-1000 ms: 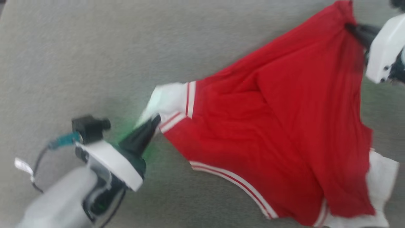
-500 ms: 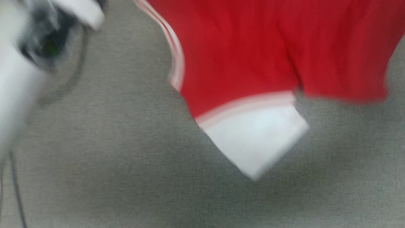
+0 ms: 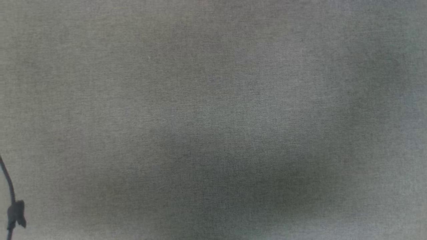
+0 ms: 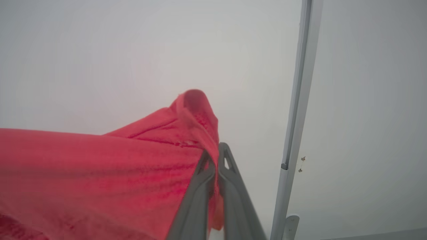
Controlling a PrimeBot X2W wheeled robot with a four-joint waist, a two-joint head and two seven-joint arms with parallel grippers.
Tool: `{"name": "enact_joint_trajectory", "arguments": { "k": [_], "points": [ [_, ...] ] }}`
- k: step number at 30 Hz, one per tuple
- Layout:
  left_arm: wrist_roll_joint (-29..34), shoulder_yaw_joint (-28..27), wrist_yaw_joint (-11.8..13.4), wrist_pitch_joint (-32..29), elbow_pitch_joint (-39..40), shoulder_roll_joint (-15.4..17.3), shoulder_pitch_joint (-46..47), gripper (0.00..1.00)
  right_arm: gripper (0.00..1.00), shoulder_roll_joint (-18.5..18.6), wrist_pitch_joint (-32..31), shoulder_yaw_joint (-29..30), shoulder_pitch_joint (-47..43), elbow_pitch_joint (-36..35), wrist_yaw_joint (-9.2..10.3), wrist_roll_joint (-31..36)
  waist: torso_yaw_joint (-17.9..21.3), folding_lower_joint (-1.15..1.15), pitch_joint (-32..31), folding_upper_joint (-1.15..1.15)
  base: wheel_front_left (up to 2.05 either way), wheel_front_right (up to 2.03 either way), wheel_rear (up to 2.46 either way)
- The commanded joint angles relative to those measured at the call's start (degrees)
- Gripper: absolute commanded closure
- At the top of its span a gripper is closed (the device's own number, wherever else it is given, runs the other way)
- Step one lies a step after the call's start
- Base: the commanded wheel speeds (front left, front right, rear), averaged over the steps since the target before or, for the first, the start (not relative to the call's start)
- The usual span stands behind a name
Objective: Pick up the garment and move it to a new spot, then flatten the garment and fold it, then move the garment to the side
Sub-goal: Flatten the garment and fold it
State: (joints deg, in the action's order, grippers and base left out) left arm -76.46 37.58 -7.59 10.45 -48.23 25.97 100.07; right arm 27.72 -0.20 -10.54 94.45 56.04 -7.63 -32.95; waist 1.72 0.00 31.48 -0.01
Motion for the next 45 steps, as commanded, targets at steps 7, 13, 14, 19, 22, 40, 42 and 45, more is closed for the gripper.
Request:
{"name": "enact_joint_trajectory", "arguments": {
  "k": [7,13,14,19,22,40,42,45],
  "points": [
    [-8.49,1.30,0.18,-1.28,11.17,1.38,-15.59,1.00,1.00,-0.28,1.21,-3.49,-9.31,0.04,0.21,-4.04,-0.99,0.00,-0.22,0.01,0.00,0.00,0.00],
    [-14.44,1.75,0.13,0.37,27.34,3.98,-35.10,1.00,1.00,1.74,1.31,-8.20,-22.56,-7.02,0.20,-9.85,-2.04,0.00,-0.94,0.01,0.00,0.00,0.00],
    [-14.95,1.84,0.12,0.77,29.74,4.31,-38.24,1.00,1.00,2.36,1.52,-9.02,-25.22,-8.73,0.20,-10.79,-2.18,0.00,-1.21,0.01,0.00,0.00,0.00],
    [-17.06,0.56,0.12,2.66,41.12,5.84,-53.52,1.00,1.00,5.20,1.53,-10.16,-38.83,-17.75,0.20,-17.30,-2.56,0.00,-2.94,0.01,0.00,0.00,0.00],
    [-15.84,0.50,0.11,3.38,46.82,6.97,-60.59,1.00,1.00,7.09,0.80,-10.50,-46.89,-23.04,0.18,-20.03,-2.78,0.00,-4.43,0.01,0.00,0.00,0.00],
    [-7.82,-0.59,0.12,4.73,65.55,15.64,-88.97,1.00,1.00,10.76,-6.64,2.41,-86.61,-48.30,0.18,-23.97,-2.61,0.00,-10.13,0.01,0.00,0.00,0.00],
    [-6.77,-1.03,0.12,4.76,67.23,16.36,-91.50,1.00,1.00,9.85,-7.67,5.38,-90.34,-51.18,0.18,-23.30,-2.51,0.00,-10.35,0.01,0.00,0.00,0.00],
    [-5.86,-2.20,0.11,4.77,68.68,17.16,-93.93,1.00,1.00,7.59,-9.35,9.80,-94.19,-55.35,0.18,-22.05,-2.31,0.00,-10.58,0.01,0.00,0.00,0.00]
  ]
}}
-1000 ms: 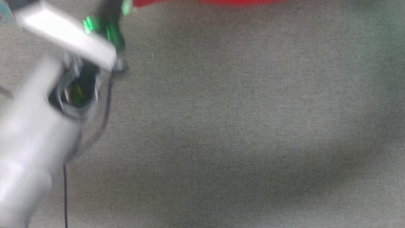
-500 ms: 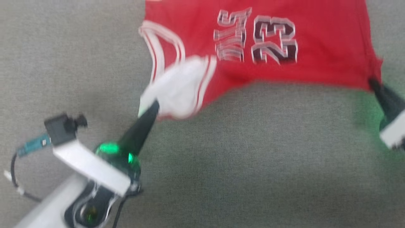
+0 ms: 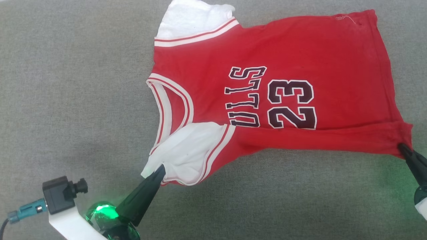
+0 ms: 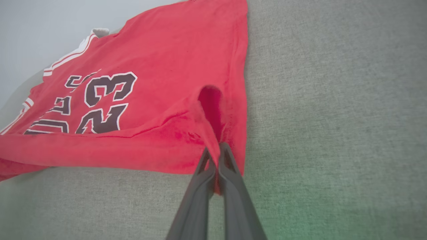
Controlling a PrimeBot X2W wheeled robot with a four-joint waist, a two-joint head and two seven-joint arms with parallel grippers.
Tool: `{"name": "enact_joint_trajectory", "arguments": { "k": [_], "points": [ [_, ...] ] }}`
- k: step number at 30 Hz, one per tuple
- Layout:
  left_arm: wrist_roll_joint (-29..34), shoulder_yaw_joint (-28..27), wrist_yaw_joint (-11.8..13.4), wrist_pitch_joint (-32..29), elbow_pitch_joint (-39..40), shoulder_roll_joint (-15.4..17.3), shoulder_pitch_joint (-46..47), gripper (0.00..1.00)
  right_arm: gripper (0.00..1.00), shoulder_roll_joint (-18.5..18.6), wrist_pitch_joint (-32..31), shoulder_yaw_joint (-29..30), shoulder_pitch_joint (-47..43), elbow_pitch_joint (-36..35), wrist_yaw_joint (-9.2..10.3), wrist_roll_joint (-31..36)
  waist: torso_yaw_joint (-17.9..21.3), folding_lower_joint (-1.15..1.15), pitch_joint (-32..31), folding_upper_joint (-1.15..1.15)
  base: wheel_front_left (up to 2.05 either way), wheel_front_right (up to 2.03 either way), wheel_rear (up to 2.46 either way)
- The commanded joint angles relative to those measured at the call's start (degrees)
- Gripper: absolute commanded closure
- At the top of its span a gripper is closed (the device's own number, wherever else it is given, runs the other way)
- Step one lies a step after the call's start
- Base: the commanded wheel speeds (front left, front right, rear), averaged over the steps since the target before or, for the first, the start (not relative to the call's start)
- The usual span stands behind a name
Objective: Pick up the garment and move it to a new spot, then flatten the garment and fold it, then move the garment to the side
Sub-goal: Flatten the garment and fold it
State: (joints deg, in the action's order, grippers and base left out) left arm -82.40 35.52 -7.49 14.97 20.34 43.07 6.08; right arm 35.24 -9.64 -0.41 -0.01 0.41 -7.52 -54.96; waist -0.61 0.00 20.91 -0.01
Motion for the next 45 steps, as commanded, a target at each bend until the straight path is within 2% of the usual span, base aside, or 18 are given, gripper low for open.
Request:
{"name": "enact_joint_trajectory", "arguments": {
  "k": [1,6,10,14,25,33,34,35,37,38,39,40,41,42,45],
  "points": [
    [0.37,-0.46,0.02,0.25,0.54,0.07,-0.23,1.00,1.00,-0.79,-0.57,0.92,-0.37,-0.83,0.07,0.45,0.08,0.00,-0.05,0.01,0.00,0.00,0.00],
    [1.54,0.44,0.02,-0.10,0.91,0.31,4.57,1.00,1.00,-4.83,-4.36,5.62,0.47,-3.71,0.07,1.97,-0.36,0.00,-0.28,0.01,0.00,0.00,0.00],
    [-0.41,1.25,0.02,-1.47,-4.25,-0.78,15.98,1.00,1.00,-6.55,-8.55,8.84,5.91,-3.33,0.07,3.63,-0.77,0.00,1.13,0.01,0.00,0.00,0.00],
    [-1.53,0.98,0.02,-1.10,-9.65,-2.76,22.59,1.00,1.00,-7.53,-9.76,9.53,10.70,-1.49,0.07,4.24,-0.51,0.00,3.32,0.01,0.00,0.00,0.00],
    [0.71,1.97,0.02,0.08,-24.59,-6.71,31.35,1.00,1.00,-8.19,-6.72,7.37,20.64,6.71,0.07,8.45,0.31,0.00,10.66,0.01,0.00,0.00,0.00],
    [4.15,6.29,0.14,0.16,-34.59,-6.59,33.09,1.00,1.00,-7.54,-4.33,4.69,22.25,10.25,0.11,8.67,0.08,0.00,12.10,0.01,0.00,0.00,0.00],
    [4.87,6.97,0.19,0.11,-36.07,-6.61,33.40,0.89,1.00,-7.53,-4.19,4.37,22.31,10.67,0.11,8.54,0.05,0.00,11.97,0.01,0.00,0.00,0.00],
    [5.29,7.19,0.25,0.02,-37.37,-6.85,33.59,0.67,1.00,-7.46,-3.90,4.06,22.36,11.04,0.10,8.49,0.05,0.00,11.80,0.01,0.00,0.00,0.00],
    [6.89,7.98,0.30,0.03,-39.70,-7.05,34.14,0.46,1.00,-7.38,-3.31,3.27,22.33,11.73,0.10,8.51,0.11,0.00,11.19,0.01,0.00,0.00,0.00],
    [7.11,8.37,0.30,0.04,-40.44,-7.16,34.38,0.23,1.00,-7.36,-2.96,2.88,22.20,12.09,0.10,8.51,0.13,0.00,10.81,0.01,0.00,0.00,0.00],
    [7.66,8.73,0.30,0.04,-41.08,-7.14,34.82,0.00,0.79,-7.39,-2.59,2.53,22.05,12.44,0.10,8.44,0.17,0.00,10.37,0.01,0.00,0.00,0.00],
    [8.11,9.12,0.30,0.03,-41.54,-6.99,35.11,0.00,0.54,-7.45,-2.29,2.23,21.86,12.76,0.09,8.33,0.25,0.00,9.83,0.01,0.00,0.00,0.00],
    [8.82,9.65,0.29,0.04,-41.84,-6.74,35.42,0.00,0.05,-7.46,-1.64,2.01,21.67,12.87,0.09,8.31,0.33,0.00,9.26,0.01,0.00,0.00,0.00],
    [9.52,10.08,0.26,0.05,-41.92,-6.44,35.83,0.00,0.00,-7.47,-1.21,1.78,21.53,12.87,0.09,8.30,0.42,0.00,8.72,0.01,0.00,0.00,0.00],
    [11.35,10.66,0.08,0.12,-41.65,-4.67,37.62,0.00,0.00,-7.34,0.25,1.56,21.19,13.03,0.08,8.10,0.63,0.00,6.76,0.01,0.00,0.00,0.00]
  ]
}}
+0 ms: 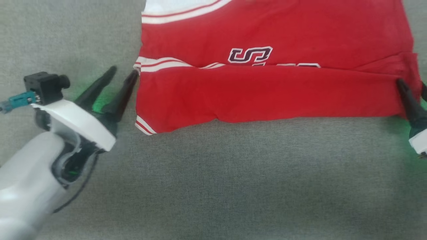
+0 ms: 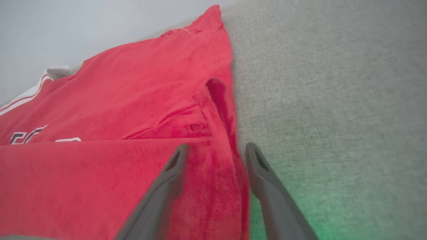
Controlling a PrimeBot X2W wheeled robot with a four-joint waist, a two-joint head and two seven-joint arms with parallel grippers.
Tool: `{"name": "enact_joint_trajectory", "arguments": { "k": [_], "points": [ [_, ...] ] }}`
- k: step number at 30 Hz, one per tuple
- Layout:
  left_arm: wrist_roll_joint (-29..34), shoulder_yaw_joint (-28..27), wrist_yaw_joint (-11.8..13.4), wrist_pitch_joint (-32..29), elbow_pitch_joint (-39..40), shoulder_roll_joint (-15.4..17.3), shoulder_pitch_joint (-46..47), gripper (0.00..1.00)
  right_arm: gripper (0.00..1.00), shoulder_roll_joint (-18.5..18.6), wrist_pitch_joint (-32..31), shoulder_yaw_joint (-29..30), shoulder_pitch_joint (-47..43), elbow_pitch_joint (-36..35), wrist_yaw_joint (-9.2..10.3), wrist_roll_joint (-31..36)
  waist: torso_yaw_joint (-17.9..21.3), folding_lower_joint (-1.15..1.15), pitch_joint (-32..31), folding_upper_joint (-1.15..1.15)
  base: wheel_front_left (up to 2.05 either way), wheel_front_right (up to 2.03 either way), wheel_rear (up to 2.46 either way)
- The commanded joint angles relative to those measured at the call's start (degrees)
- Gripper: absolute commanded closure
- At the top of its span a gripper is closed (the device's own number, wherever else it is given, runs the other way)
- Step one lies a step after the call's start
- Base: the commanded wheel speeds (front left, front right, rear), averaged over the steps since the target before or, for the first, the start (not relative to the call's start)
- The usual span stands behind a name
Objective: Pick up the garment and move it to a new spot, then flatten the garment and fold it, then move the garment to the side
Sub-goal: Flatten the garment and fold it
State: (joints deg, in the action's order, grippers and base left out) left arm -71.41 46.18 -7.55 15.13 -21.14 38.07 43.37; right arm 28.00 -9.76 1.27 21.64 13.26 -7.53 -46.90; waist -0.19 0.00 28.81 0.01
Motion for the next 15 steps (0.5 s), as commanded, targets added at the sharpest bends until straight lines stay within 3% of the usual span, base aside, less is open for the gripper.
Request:
{"name": "enact_joint_trajectory", "arguments": {
  "k": [1,7,11,15],
  "points": [
    [1.32,0.26,0.14,-0.03,-0.36,1.32,0.93,0.00,0.00,-0.06,0.74,-0.13,-0.60,0.07,0.09,-0.09,0.28,0.00,-1.78,-0.01,0.00,0.00,0.00],
    [3.93,2.48,0.14,-2.07,0.58,6.19,3.66,0.00,0.00,-0.35,2.32,-0.45,-2.14,-1.18,0.06,-0.57,0.71,0.00,-5.25,-0.01,0.00,0.00,0.00],
    [2.15,4.79,1.38,-11.41,3.11,7.85,4.69,0.00,0.00,-0.53,2.38,-0.46,-2.97,-2.04,0.06,-0.50,0.88,0.00,-6.58,-0.01,0.00,0.00,0.00],
    [-3.28,7.25,4.47,-23.74,7.78,8.90,3.44,0.00,0.00,-0.88,2.24,-0.50,-3.66,-2.98,0.06,-0.12,1.23,0.00,-6.87,-0.01,0.00,0.00,0.00]
  ]
}}
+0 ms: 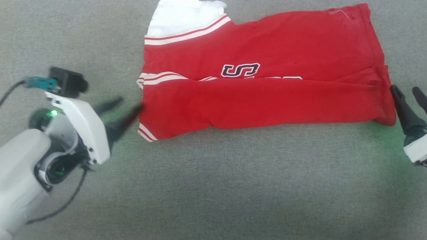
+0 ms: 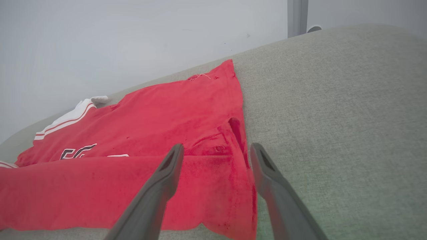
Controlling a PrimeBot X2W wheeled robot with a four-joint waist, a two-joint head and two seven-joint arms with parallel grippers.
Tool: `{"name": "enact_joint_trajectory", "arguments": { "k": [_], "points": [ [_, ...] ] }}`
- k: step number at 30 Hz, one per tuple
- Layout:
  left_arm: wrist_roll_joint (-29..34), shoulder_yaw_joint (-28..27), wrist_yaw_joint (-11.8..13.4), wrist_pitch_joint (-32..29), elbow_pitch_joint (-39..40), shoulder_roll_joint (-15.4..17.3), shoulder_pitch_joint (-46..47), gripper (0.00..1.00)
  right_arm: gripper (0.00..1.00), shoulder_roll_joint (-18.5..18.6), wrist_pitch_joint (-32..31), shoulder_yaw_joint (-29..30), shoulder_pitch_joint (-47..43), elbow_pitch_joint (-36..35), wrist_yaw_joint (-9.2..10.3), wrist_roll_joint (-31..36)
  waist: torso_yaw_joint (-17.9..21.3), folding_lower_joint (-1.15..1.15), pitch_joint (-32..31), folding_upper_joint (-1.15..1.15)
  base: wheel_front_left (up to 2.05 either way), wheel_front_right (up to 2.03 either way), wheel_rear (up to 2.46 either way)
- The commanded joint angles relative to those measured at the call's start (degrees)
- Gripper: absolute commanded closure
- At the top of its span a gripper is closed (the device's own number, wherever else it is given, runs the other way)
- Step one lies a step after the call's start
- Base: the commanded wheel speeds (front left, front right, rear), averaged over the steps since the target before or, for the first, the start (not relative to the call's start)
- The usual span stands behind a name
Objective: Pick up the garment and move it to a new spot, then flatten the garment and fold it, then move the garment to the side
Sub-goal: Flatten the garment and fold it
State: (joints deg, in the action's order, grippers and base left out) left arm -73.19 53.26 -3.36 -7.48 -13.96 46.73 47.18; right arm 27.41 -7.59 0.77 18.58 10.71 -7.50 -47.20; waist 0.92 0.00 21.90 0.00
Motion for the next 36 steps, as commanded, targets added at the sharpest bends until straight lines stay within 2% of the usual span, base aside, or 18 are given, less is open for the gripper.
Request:
{"name": "enact_joint_trajectory", "arguments": {
  "k": [1,5,9,13,17,23,24,25,26,27,31,36],
  "points": [
    [-2.54,0.52,0.89,-3.45,1.85,0.49,-0.66,0.00,0.00,-0.38,0.01,-0.07,-0.61,-0.66,0.03,0.18,0.30,0.00,0.09,0.00,0.00,0.00,0.00],
    [-6.38,0.34,3.17,-8.63,5.30,1.79,-0.72,0.00,0.00,-1.05,0.21,-0.23,-0.54,-1.55,0.03,0.06,1.34,0.00,0.62,0.00,0.00,0.00,0.00],
    [-8.11,-0.65,4.46,-10.04,7.32,2.97,-0.34,0.00,0.00,-1.47,0.69,-0.50,-1.04,-1.88,0.03,-0.13,2.45,0.00,1.00,0.00,0.00,0.00,0.00],
    [-8.86,1.32,5.74,-15.06,8.58,4.27,-0.65,0.00,0.00,-1.77,1.20,-0.28,-1.29,-2.05,0.03,-0.43,3.47,0.00,1.48,0.00,0.00,0.00,0.00],
    [-10.23,2.83,6.55,-19.53,8.22,4.08,-0.53,0.00,0.00,-2.03,1.51,-0.64,-1.15,-2.16,0.03,-0.57,4.07,0.00,2.03,0.00,0.00,0.00,0.00],
    [-12.73,3.82,6.40,-23.82,3.71,1.19,0.35,0.00,0.00,-2.15,1.85,-1.69,0.33,-2.21,0.03,-0.72,5.32,0.00,3.56,0.00,0.00,0.00,0.00],
    [-13.19,3.85,6.14,-24.44,3.04,0.91,0.48,0.06,0.00,-2.04,1.88,-1.82,0.53,-2.24,0.03,-0.73,5.56,0.00,3.84,0.00,0.00,0.00,0.00],
    [-13.73,3.75,5.89,-24.73,2.44,0.44,0.58,0.57,0.00,-1.85,1.86,-2.02,0.66,-2.21,0.03,-0.54,5.75,0.00,4.03,0.00,0.00,0.00,0.00],
    [-14.34,3.66,5.30,-25.16,2.16,0.05,0.73,0.87,0.00,-1.52,1.80,-2.24,0.70,-2.24,0.03,-0.22,5.92,0.00,4.22,0.00,0.00,0.00,0.00],
    [-14.53,3.64,4.64,-25.43,2.08,-0.19,0.89,1.00,0.00,-1.22,1.59,-2.61,0.86,-2.25,0.03,0.07,6.12,0.00,4.40,0.00,0.00,0.00,0.00],
    [-14.77,3.49,3.16,-26.09,2.20,0.24,0.99,1.00,0.00,1.43,-1.03,-5.46,2.15,-2.53,0.03,2.24,6.61,0.00,4.87,0.00,0.00,0.00,0.00],
    [-13.38,3.33,2.88,-24.72,2.45,-0.01,1.33,1.00,0.00,6.33,-9.45,-10.29,4.26,-3.77,0.03,3.97,6.39,0.00,5.40,0.00,0.00,0.00,0.00]
  ]
}}
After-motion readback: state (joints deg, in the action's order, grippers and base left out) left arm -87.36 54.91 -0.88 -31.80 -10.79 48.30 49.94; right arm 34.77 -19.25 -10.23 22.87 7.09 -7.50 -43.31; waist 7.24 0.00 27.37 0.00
